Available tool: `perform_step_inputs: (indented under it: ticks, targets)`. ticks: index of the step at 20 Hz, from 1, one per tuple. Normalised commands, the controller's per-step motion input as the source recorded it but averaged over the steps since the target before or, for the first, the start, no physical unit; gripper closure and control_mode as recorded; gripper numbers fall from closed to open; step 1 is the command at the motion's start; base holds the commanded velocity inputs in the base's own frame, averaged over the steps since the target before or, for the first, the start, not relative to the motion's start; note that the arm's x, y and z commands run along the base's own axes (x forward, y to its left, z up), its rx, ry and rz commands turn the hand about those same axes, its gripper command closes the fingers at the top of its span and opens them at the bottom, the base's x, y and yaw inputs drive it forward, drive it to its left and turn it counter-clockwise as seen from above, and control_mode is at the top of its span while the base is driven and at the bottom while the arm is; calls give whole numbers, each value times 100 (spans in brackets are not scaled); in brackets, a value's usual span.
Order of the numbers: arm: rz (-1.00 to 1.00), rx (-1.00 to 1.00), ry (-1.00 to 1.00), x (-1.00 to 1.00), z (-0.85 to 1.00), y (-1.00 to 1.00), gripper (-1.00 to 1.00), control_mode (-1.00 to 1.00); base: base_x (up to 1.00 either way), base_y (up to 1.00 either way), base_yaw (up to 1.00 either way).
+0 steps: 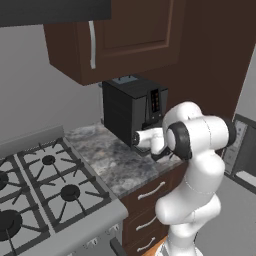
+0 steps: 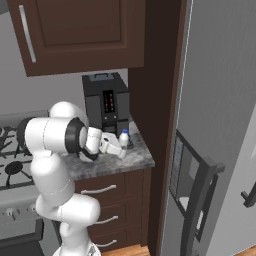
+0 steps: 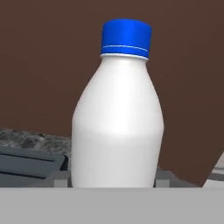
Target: Take the bottled waters from the counter and place them in the freezer to freeze. Close the freezer door after placing the bottles.
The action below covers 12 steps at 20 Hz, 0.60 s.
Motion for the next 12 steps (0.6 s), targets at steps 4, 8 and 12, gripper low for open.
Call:
perform_step_inputs:
  ticks: [4,8,12]
  targets:
    - [0,-5,0,-61,29,10,100,-100,0,0,0]
    - [15,-3,0,-67,47,0,100,-100,0,0,0]
    - [24,1,16,-31,95,0,100,-100,0,0,0]
